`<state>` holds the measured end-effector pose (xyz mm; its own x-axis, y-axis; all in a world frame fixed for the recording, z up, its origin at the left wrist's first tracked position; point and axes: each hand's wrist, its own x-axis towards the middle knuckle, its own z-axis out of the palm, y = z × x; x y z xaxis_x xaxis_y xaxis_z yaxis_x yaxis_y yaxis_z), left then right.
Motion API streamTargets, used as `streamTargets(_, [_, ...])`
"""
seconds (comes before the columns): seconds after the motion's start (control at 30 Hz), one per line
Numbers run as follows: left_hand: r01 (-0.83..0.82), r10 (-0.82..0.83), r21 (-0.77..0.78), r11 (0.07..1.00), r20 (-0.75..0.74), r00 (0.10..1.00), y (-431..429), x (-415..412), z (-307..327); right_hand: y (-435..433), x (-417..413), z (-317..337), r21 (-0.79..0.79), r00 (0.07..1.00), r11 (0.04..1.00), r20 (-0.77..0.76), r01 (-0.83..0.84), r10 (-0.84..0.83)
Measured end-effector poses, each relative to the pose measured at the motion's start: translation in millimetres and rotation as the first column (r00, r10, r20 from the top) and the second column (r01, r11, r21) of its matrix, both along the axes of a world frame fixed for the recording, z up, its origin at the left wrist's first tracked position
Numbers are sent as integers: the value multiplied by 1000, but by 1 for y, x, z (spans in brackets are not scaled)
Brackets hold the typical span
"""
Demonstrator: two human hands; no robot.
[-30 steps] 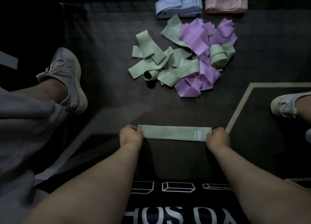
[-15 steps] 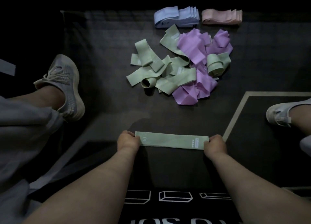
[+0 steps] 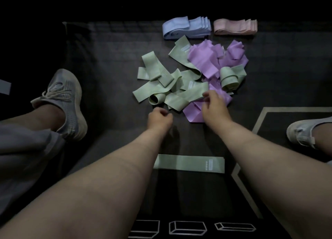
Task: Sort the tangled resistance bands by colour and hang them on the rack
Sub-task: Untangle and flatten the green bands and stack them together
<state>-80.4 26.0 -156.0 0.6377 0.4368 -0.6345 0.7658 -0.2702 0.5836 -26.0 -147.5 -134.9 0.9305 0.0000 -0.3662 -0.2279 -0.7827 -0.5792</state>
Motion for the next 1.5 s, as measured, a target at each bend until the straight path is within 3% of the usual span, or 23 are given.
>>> streamTargets(0.1, [66,-60,-116,991,59,996,-13,26,2,20,26,-3,214,943,950,-292,228,-160])
streamTargets(0.23, [75,-64,-180,981,66,996,-22,42,0,39,42,-8,412,733,658,-597,630,-328])
streamTargets(0.3, [61,-51,-194,979,58,997,-22,44,1,43,45,-13,411,676,578,-636,705,-372])
streamTargets(0.47, [19,0,-236,972,80,997,-20,42,9,39,41,-20,385,674,565,-540,730,-504])
streamTargets(0.57, [-22,47,-272,962,85,995,-20,39,21,40,39,2,479,639,427,-503,767,-583])
streamTargets(0.67, [-53,90,-337,940,95,991,-18,36,41,43,43,40,596,590,216,-553,773,-588])
streamTargets(0.77, [-65,120,-364,929,129,984,-14,30,69,43,43,75,677,615,84,-600,731,-511])
streamTargets(0.97, [-163,248,-545,822,86,965,-4,23,141,33,23,153,741,758,208,-556,638,-342])
streamTargets(1.07, [-186,318,-693,696,65,946,-1,15,184,25,5,193,792,797,92,-594,603,-113])
streamTargets(1.17, [-39,218,-741,671,146,965,1,1,220,22,-10,229,774,773,-65,-617,630,147])
streamTargets(1.23, [124,103,-695,708,275,956,2,-8,237,20,-20,248,766,770,-144,-579,626,268])
streamTargets(1.33, [350,-92,-514,783,460,883,4,-25,258,17,-35,273,776,774,-163,-538,610,335])
streamTargets(1.5, [414,-117,-455,788,549,828,12,-43,271,14,-47,297,724,718,-232,-483,650,501])
